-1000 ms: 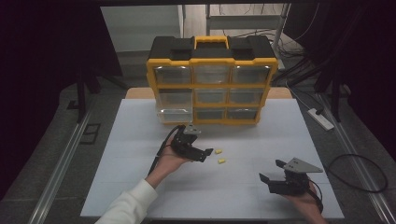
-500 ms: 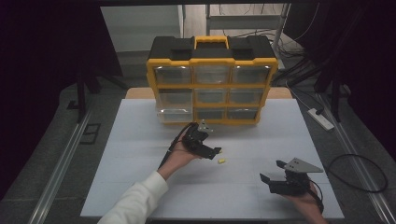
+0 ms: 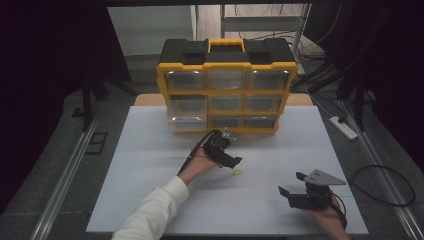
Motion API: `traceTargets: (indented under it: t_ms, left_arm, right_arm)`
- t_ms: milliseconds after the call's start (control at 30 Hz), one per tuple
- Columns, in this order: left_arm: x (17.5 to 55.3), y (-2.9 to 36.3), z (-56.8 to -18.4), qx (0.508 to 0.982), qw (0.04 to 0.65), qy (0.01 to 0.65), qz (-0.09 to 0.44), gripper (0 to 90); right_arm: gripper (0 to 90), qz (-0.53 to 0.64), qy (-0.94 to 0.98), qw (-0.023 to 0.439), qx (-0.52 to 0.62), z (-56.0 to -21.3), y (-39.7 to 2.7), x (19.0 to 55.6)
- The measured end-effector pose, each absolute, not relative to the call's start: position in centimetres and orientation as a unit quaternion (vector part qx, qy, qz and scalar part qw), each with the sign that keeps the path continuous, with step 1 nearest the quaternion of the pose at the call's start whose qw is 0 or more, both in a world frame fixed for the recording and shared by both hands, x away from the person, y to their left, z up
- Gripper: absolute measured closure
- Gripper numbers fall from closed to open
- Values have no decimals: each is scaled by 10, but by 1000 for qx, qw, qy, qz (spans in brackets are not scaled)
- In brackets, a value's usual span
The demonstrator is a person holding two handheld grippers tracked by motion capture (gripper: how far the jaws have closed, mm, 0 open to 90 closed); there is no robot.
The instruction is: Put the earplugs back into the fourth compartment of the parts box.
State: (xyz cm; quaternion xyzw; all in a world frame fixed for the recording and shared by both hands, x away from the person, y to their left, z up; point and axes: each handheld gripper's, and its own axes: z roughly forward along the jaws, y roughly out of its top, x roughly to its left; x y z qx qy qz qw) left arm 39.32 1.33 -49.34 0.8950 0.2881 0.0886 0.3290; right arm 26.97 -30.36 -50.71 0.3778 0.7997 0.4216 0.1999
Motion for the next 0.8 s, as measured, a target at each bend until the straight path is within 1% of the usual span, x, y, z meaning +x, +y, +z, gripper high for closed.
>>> traceTargets:
  t_ms: [200,267,600,733,767,800]
  left_arm:
    - [399,10,-502,903,311,286,77,177]
    - [401,9,-504,906,307,285,63,217]
    - [403,1,-511,922,277,265,57,295]
    - [402,-3,-513,930,257,255,68,356]
    - [402,-4,-512,932,253,251,69,356]
    - [401,-5,-512,933,251,248,68,410]
  right_arm:
    - [160,419,800,200,379,-507,-304,270]
    - [160,419,800,200,380,-508,-304,270]
    - [162,418,800,199,381,-508,-304,270]
    - [162,418,801,198,381,-508,-304,270]
    - [162,417,801,199,380,-508,-304,270]
    - [162,417,801,199,381,-508,-305,270]
